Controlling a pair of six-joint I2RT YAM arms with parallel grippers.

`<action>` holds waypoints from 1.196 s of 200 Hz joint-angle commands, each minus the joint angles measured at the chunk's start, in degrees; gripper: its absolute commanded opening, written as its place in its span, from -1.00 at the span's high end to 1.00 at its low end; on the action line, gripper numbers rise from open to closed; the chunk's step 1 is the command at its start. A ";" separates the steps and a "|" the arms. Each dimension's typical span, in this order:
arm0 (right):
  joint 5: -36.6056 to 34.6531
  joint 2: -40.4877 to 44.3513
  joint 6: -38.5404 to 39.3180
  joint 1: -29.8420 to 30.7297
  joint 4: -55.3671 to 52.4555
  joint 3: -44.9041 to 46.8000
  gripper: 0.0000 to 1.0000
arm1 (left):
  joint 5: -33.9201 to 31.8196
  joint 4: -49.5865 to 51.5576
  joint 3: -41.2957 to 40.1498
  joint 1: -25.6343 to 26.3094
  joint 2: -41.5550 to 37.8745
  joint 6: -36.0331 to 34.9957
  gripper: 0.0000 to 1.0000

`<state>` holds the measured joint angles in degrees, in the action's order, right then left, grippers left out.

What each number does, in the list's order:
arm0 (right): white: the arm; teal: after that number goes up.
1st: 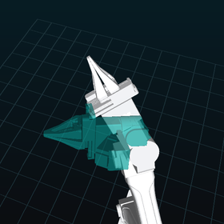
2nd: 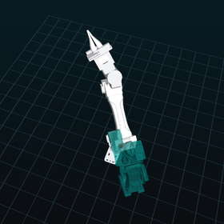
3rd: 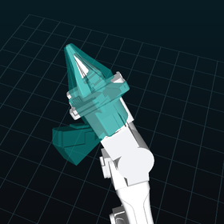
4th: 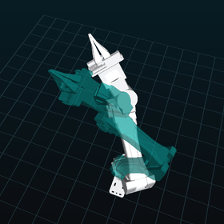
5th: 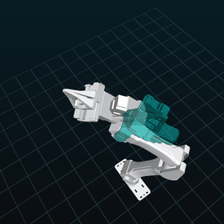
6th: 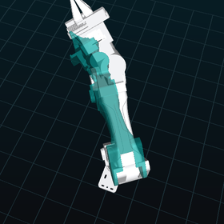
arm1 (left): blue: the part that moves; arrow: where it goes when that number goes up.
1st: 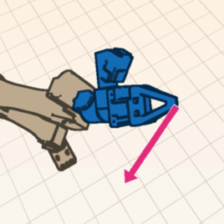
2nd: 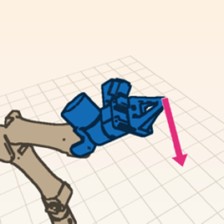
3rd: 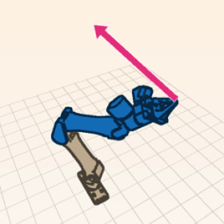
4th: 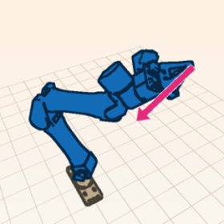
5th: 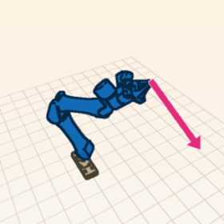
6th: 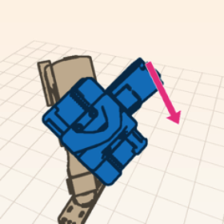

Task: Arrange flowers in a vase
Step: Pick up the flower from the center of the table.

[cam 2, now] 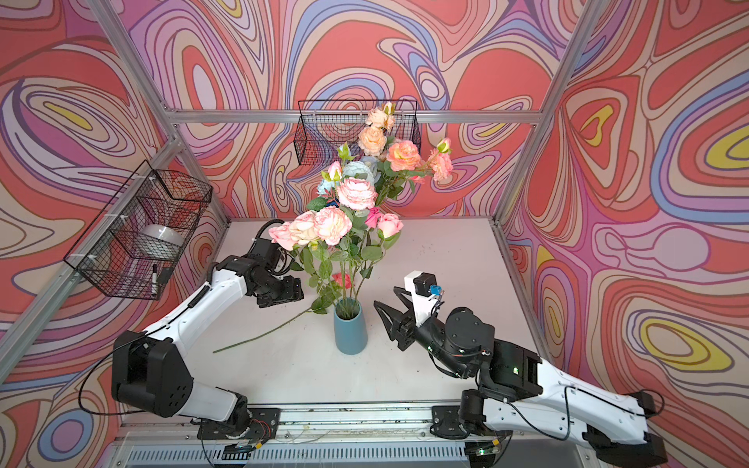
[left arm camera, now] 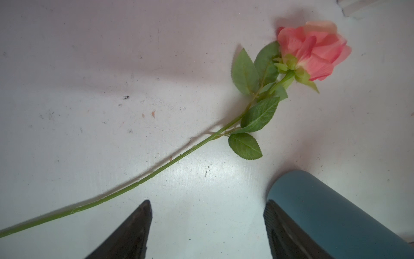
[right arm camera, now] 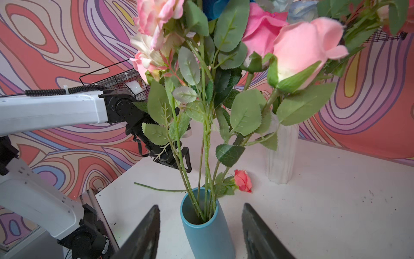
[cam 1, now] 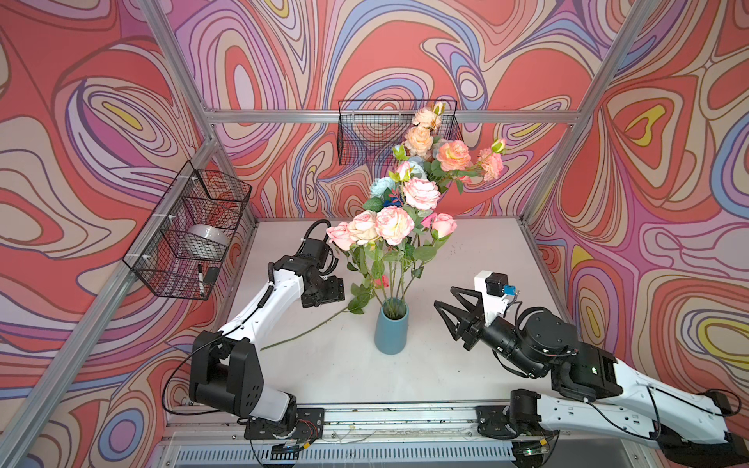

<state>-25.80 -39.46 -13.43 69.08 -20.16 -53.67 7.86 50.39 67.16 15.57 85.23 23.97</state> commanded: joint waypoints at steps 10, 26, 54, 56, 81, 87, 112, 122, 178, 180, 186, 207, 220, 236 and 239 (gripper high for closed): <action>-1.24 0.94 -0.25 0.18 -0.31 0.50 -0.19 | 0.12 1.80 -3.24 1.76 3.79 -1.39 -0.61; -1.62 1.50 -0.28 0.18 -0.58 0.66 -0.19 | -0.09 0.28 -4.37 2.57 4.91 -1.11 -0.60; -2.33 2.14 -0.37 0.18 -0.84 0.64 -0.19 | -1.51 -0.57 -4.31 3.08 8.27 -1.02 -0.60; -2.37 2.16 -0.35 0.18 -0.84 0.69 -0.19 | -1.75 -0.65 -4.18 3.11 8.52 -1.03 -0.61; -2.52 2.22 -0.39 0.18 -0.75 0.75 -0.19 | -4.14 -1.44 -3.09 2.99 11.94 -0.35 -0.62; -2.50 2.18 -0.37 0.16 -0.73 0.76 -0.19 | -4.61 -1.56 -2.43 3.05 12.70 -0.29 -0.62; -2.83 2.50 -0.54 0.17 -0.97 0.85 -0.19 | -6.41 -2.44 -0.29 3.01 16.06 -0.22 -0.60; -3.07 2.64 -0.54 0.16 -1.16 0.85 -0.19 | -7.42 -2.20 0.85 3.01 17.78 -0.54 -0.58; -3.77 3.82 -0.45 0.16 -1.76 1.11 -0.19 | -9.38 -2.57 4.32 -0.75 24.48 -0.75 -0.22; -3.79 3.89 -0.45 0.17 -1.79 1.11 -0.19 | -9.32 -2.64 4.31 -1.01 24.51 -0.72 -0.20; -3.89 3.95 -0.46 0.11 -1.81 1.19 -0.19 | -9.03 -2.86 4.30 -1.85 24.45 -0.68 -0.10; -4.19 4.52 -0.34 0.18 -1.81 1.33 -0.19 | -8.56 -3.12 4.22 -4.04 24.23 -0.81 0.22; -4.34 4.76 -0.19 0.17 -1.63 1.47 -0.19 | -7.95 -3.35 3.97 -5.30 23.86 -0.65 0.44; -4.52 4.77 -0.14 0.17 -1.61 1.55 -0.19 | -7.13 -4.01 3.45 -6.88 23.51 -0.13 0.63; -4.56 4.77 -0.11 0.18 -1.63 1.55 -0.19 | -6.88 -4.11 3.42 -7.18 23.56 0.05 0.66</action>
<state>-29.19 -35.14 -13.61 69.08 -21.45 -52.97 0.36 46.48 71.05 10.20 108.31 23.62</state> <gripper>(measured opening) 0.596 0.254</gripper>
